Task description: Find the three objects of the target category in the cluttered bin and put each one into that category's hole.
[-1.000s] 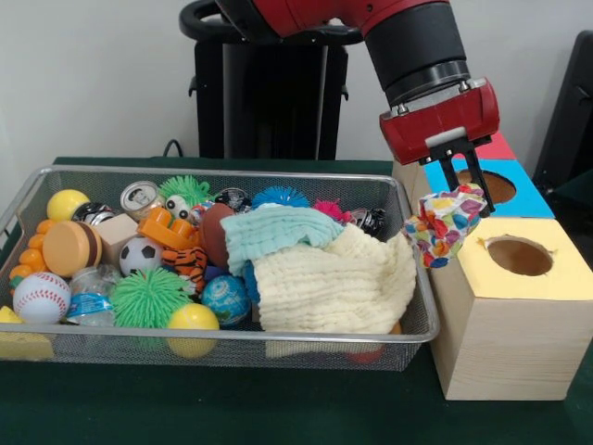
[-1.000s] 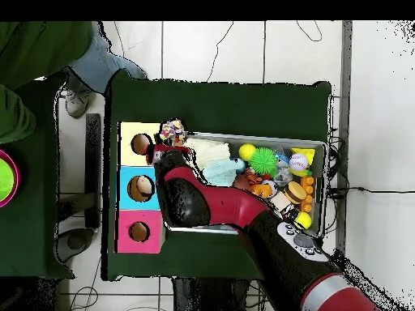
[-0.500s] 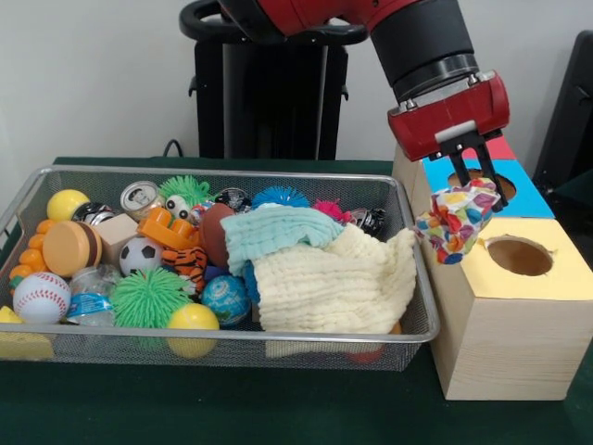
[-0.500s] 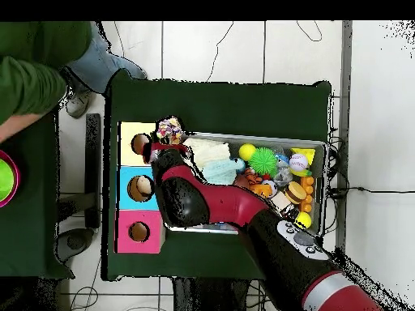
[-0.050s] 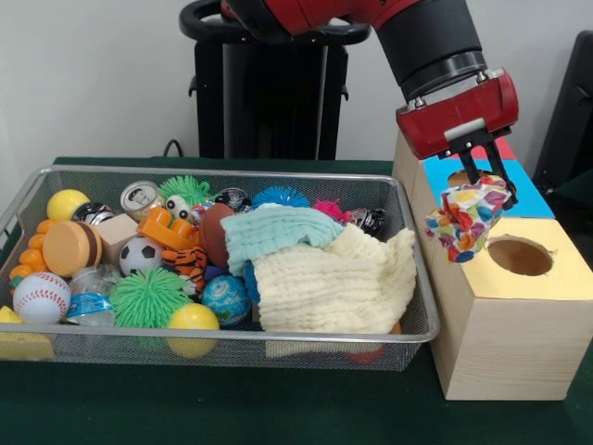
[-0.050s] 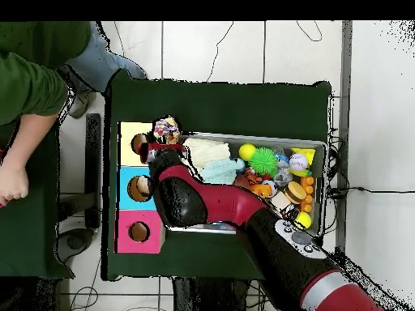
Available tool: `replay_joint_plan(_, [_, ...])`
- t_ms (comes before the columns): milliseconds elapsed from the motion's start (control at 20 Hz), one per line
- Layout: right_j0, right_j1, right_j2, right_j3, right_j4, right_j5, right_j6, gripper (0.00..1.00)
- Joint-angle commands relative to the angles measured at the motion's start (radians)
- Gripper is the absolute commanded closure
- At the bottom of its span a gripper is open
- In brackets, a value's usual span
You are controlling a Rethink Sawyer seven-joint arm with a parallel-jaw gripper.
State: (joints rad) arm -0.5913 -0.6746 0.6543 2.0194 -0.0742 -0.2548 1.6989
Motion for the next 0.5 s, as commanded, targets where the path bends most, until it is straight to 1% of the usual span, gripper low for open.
replay_joint_plan(50, [0.039,0.052,0.005,0.021,-0.017,0.081,0.159,1.0])
replay_joint_plan(150, [0.08,0.075,-0.026,0.005,-0.008,0.079,0.151,1.0])
replay_joint_plan(250, [0.108,0.096,-0.04,-0.009,-0.003,0.092,0.141,1.0])
replay_joint_plan(500, [0.152,0.122,-0.058,-0.028,0.004,0.095,0.137,1.0])
